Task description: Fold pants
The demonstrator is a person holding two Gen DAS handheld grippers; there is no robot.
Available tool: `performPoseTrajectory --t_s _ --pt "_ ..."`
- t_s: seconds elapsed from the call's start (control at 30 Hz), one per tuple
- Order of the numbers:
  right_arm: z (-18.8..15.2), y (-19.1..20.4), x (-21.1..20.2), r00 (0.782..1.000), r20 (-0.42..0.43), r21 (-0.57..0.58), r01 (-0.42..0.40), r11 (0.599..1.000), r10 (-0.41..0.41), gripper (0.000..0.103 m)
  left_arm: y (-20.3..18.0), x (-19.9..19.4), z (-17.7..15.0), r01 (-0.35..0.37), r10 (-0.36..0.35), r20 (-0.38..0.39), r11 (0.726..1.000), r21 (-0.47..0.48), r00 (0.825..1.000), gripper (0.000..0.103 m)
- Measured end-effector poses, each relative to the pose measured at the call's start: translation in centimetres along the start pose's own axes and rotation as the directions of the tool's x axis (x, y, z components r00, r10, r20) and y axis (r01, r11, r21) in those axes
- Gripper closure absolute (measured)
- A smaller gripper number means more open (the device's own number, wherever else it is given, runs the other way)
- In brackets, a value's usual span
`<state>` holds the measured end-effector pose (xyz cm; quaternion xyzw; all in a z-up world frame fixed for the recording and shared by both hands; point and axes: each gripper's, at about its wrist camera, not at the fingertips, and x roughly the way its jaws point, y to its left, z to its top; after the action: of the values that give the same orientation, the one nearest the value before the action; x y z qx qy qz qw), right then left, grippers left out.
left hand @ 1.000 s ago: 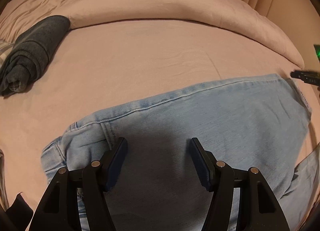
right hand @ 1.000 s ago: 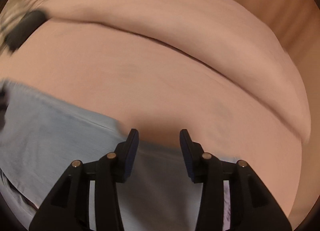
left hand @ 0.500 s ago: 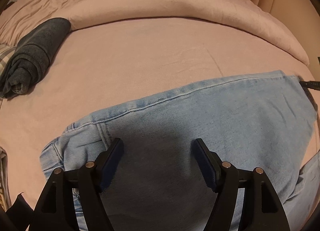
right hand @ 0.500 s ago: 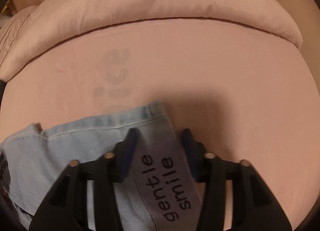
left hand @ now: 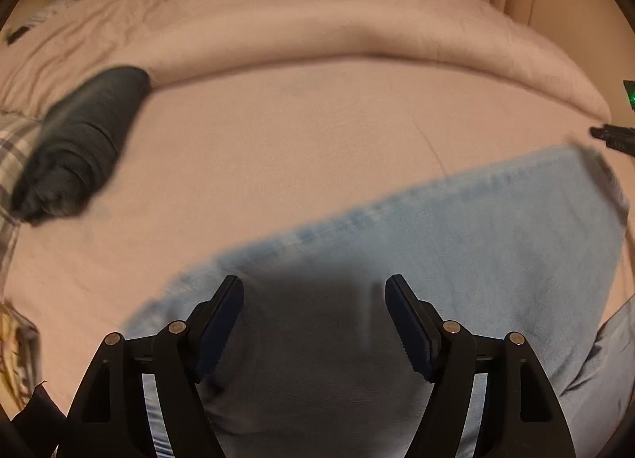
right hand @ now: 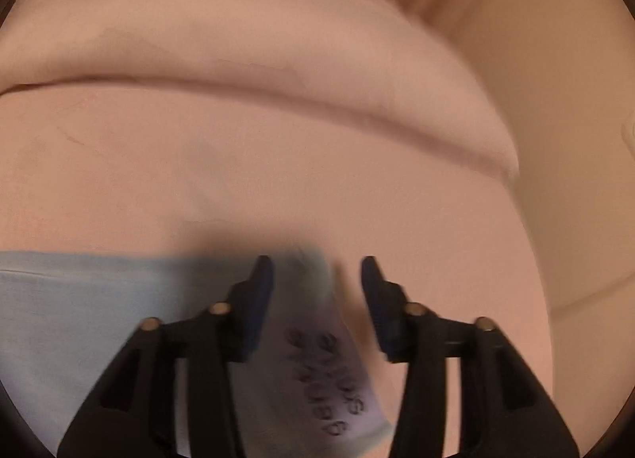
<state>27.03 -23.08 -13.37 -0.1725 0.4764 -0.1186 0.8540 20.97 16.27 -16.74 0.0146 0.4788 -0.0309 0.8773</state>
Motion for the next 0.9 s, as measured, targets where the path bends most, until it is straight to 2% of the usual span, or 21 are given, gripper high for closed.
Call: performPoseTrajectory --t_s 0.03,0.07,0.1,0.17,0.2,0.23,0.27,0.3,0.37,0.4,0.43,0.5,0.53,0.57,0.6,0.63,0.67,0.7,0.77,0.83,0.9 --pt "1.0 2.1 -1.8 0.99 0.048 -0.055 -0.128 0.99 0.131 0.05 1.0 -0.4 0.3 0.01 -0.01 0.011 1.0 -0.019 1.0 0.029" --pt "1.7 3.8 -3.3 0.964 0.052 -0.102 -0.255 0.961 0.261 0.048 2.3 -0.6 0.5 0.006 -0.006 0.013 0.999 -0.044 1.0 0.029" --pt "2.2 5.6 -4.3 0.92 0.039 -0.147 -0.381 0.913 0.39 0.048 3.4 -0.6 0.6 -0.014 0.014 0.007 0.998 -0.065 1.0 0.029" --pt "3.2 10.0 -6.5 0.808 -0.004 -0.245 -0.572 0.783 0.589 0.046 5.9 -0.3 0.4 -0.064 0.063 -0.02 0.992 -0.108 0.998 0.029" --pt "3.7 12.9 -7.6 0.751 -0.035 -0.302 -0.636 0.71 0.659 0.046 7.0 -0.2 0.2 -0.069 0.065 -0.032 0.989 -0.128 0.997 0.029" --pt "3.8 14.5 -8.0 0.726 -0.058 -0.328 -0.662 0.674 0.685 0.045 8.3 0.0 -0.3 -0.054 0.047 -0.048 0.986 -0.155 0.998 0.029" --pt "4.0 17.4 -8.6 0.695 -0.109 -0.367 -0.693 0.62 0.711 0.045 9.1 0.2 -0.6 -0.035 0.024 -0.063 0.985 -0.171 0.998 0.029" --pt "4.1 19.4 -8.8 0.684 -0.14 -0.396 -0.701 0.593 0.716 0.045 9.8 0.5 -1.0 -0.014 0.0 -0.078 0.982 -0.187 0.997 0.029" --pt "3.2 23.7 -9.5 0.687 -0.224 -0.46 -0.7 0.547 0.691 0.045 10.9 1.3 -1.7 0.048 -0.071 -0.103 0.976 -0.212 0.992 0.029" --pt "2.3 24.6 -9.3 0.702 -0.247 -0.481 -0.687 0.544 0.668 0.044 11.3 1.7 -2.0 0.096 -0.125 -0.113 0.968 -0.231 0.986 0.028" --pt "1.8 26.2 -8.9 0.725 -0.292 -0.501 -0.672 0.546 0.625 0.043 11.6 2.2 -2.1 0.136 -0.172 -0.124 0.958 -0.252 0.977 0.022" --pt "1.5 28.0 -7.3 0.752 -0.369 -0.519 -0.654 0.551 0.546 0.041 12.0 2.9 -2.1 0.152 -0.189 -0.122 0.954 -0.259 0.974 0.022" --pt "1.3 28.5 -7.6 0.764 -0.352 -0.536 -0.638 0.554 0.54 0.04 11.9 2.9 -1.9 0.142 -0.174 -0.106 0.956 -0.255 0.979 0.025" --pt "0.9 28.7 -8.1 0.768 -0.35 -0.542 -0.633 0.553 0.536 0.049 11.7 2.7 -1.8 0.137 -0.167 -0.095 0.957 -0.257 0.981 0.029" --pt "0.9 28.8 -8.5 0.767 -0.353 -0.543 -0.634 0.55 0.535 0.06 11.6 2.8 -1.7 0.121 -0.15 -0.094 0.958 -0.26 0.984 0.044" --pt "0.8 29.0 -9.2 0.78 -0.341 -0.567 -0.616 0.547 0.525 0.08 11.4 2.8 -1.8 0.107 -0.137 -0.095 0.959 -0.264 0.986 0.057" --pt "0.3 28.9 -10.1 0.8 -0.321 -0.606 -0.585 0.539 0.507 0.09 11.4 2.6 -1.9 0.104 -0.132 -0.086 0.957 -0.272 0.988 0.061" --pt "-0.2 29.2 -11.0 0.826 -0.298 -0.649 -0.543 0.533 0.479 0.093 11.4 2.2 -2.0 0.108 -0.131 -0.071 0.957 -0.269 0.989 0.062" --pt "-0.7 29.8 -12.4 0.854 -0.264 -0.68 -0.495 0.541 0.449 0.097 11.0 0.9 -2.5 0.088 -0.098 -0.03 0.968 -0.236 0.995 0.063" --pt "-1.0 29.3 -13.8 0.865 -0.213 -0.68 -0.466 0.567 0.455 0.097 10.5 -1.0 -2.9 0.073 -0.069 0.026 0.978 -0.197 0.997 0.064" --pt "-0.8 28.0 -16.5 0.867 -0.126 -0.664 -0.434 0.609 0.482 0.097 9.7 -4.0 -3.3 0.064 -0.05 0.109 0.99 -0.127 0.993 0.064"
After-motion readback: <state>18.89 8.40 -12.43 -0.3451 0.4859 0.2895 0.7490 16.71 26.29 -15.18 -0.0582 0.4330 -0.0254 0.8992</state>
